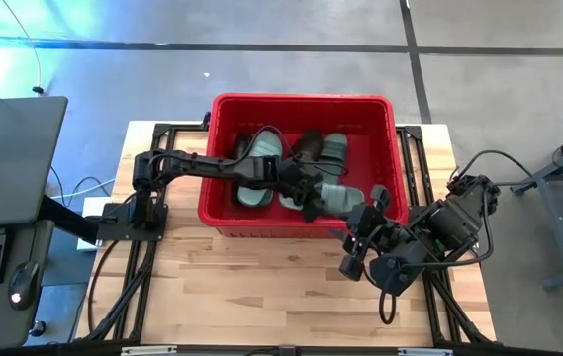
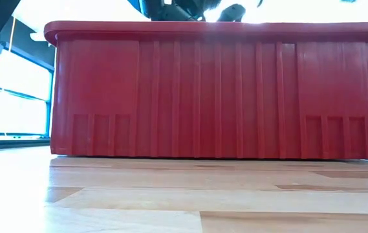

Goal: Pick and place slides into bin
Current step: Put the green slide into the red bin, then return to Home Position

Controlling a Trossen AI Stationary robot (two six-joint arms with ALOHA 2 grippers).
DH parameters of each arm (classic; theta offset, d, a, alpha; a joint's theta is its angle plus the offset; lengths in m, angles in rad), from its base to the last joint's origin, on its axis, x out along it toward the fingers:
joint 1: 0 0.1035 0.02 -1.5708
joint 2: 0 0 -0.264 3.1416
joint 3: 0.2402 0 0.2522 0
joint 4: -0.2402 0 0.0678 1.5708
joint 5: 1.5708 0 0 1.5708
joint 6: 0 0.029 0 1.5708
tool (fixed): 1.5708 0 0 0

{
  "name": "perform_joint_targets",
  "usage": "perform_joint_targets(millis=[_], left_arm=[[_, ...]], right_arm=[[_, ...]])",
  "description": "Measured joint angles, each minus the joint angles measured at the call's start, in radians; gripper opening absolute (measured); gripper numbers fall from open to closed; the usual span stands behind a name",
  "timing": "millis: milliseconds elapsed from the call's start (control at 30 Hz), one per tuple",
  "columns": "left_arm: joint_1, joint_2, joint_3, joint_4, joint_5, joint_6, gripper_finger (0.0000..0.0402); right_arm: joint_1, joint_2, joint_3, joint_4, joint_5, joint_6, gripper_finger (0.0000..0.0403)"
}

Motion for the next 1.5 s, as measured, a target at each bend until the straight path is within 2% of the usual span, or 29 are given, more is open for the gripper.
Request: perform_joint_targets(millis=[233, 333, 433, 600, 767, 867, 967, 1033, 1167, 1233, 1333, 1433, 1500], left_arm=[[0.013, -0.018, 0.0, -0.008, 0.034, -0.008, 0.0147], [0.022, -0.057, 0.001, -0.002, 0.056, 0.014, 0.016], [0.028, -0.107, 0.001, 0.005, 0.067, 0.1, 0.0162], [0.041, -0.247, 0.001, -0.01, 0.065, 0.248, 0.0157], [0.036, -0.423, 0.001, -0.044, 0.096, 0.403, 0.0159], [0.033, -0.536, 0.002, -0.124, 0.151, 0.479, 0.0162], [0.033, -0.652, 0.002, -0.277, 0.163, 0.532, 0.0163], [0.032, -0.736, 0.002, -0.392, 0.104, 0.547, 0.0162], [0.014, -0.903, -0.001, -0.583, -0.142, 0.543, 0.0161], [-0.006, -0.988, -0.022, -0.615, -0.229, 0.534, 0.0161], [-0.036, -1.128, -0.114, -0.604, -0.256, 0.542, 0.0161], [-0.08, -1.28, -0.3, -0.488, -0.167, 0.595, 0.0161], [-0.109, -1.377, -0.479, -0.306, -0.086, 0.631, 0.0161]], right_arm=[[0.0, 0.0, 0.0, -0.007, -0.004, -0.081, 0.0134], [-0.001, 0.0, 0.0, -0.018, -0.066, -0.144, 0.0134], [0.0, -0.001, 0.0, -0.014, -0.098, -0.205, 0.0134], [0.01, -0.05, 0.0, -0.008, -0.005, -0.213, 0.0134], [0.046, -0.138, 0.0, -0.017, 0.002, -0.182, 0.0134], [0.085, -0.193, 0.0, -0.018, 0.007, -0.234, 0.0134], [0.12, -0.239, 0.0, -0.018, 0.03, -0.262, 0.0134], [0.142, -0.269, 0.0, -0.018, 0.036, -0.279, 0.0134], [0.187, -0.327, -0.017, -0.013, 0.063, -0.307, 0.0134], [0.209, -0.37, -0.086, -0.016, 0.087, -0.283, 0.0134], [0.243, -0.465, -0.281, -0.017, 0.133, -0.155, 0.0134], [0.294, -0.59, -0.551, 0.0, 0.212, 0.026, 0.0134], [0.334, -0.676, -0.73, 0.085, 0.26, 0.092, 0.0134]])
